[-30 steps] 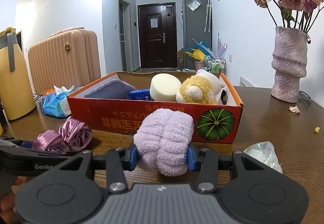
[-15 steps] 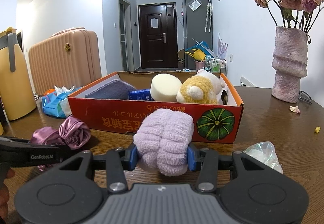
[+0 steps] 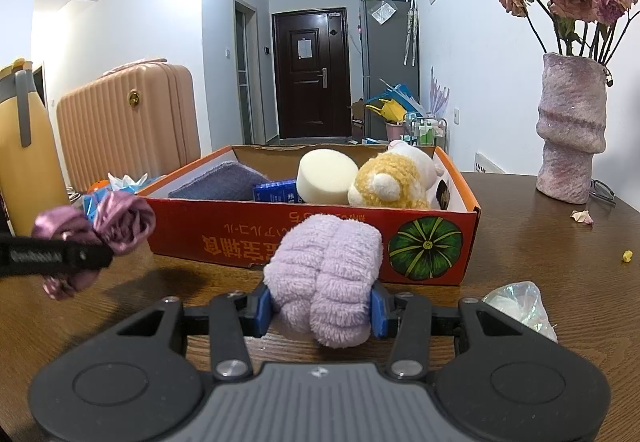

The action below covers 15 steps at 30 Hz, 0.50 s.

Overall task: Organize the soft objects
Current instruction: 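Lift the scrunchie and headband and carry both over the box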

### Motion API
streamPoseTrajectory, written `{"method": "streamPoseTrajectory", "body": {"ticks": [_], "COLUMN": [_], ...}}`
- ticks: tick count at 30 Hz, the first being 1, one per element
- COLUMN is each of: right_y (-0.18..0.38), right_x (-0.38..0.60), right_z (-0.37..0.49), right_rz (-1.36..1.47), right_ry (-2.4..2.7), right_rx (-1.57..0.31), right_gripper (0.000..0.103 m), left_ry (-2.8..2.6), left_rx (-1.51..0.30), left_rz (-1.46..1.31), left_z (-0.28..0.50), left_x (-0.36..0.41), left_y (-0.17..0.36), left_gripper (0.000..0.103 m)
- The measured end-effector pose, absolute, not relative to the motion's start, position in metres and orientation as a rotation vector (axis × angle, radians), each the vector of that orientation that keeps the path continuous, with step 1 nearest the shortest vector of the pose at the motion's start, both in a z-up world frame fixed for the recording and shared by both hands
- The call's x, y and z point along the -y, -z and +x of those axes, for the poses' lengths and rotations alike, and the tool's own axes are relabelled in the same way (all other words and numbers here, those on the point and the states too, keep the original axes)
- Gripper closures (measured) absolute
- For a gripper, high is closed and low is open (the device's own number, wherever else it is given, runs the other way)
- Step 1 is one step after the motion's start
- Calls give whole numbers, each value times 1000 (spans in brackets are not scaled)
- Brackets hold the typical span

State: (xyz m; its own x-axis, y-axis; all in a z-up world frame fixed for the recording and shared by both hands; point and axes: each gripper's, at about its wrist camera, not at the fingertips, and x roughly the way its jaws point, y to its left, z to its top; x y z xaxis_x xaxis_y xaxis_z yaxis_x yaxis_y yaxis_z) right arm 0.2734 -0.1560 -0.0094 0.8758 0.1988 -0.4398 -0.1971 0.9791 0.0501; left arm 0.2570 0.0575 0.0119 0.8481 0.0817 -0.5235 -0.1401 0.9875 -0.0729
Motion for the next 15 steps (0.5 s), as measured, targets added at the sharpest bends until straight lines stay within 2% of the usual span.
{"method": "streamPoseTrajectory", "body": {"ticks": [15], "right_y": [1], "right_x": [158], "right_z": [269], "right_rz": [27], "right_ry": [-212], "right_rx": [-393], "right_gripper": [58], "left_ry": [-52], "left_rx": [-422], "left_rz": [-156], "left_z": [244], "left_x": [-62], "left_y": [-35], "left_gripper": [65]}}
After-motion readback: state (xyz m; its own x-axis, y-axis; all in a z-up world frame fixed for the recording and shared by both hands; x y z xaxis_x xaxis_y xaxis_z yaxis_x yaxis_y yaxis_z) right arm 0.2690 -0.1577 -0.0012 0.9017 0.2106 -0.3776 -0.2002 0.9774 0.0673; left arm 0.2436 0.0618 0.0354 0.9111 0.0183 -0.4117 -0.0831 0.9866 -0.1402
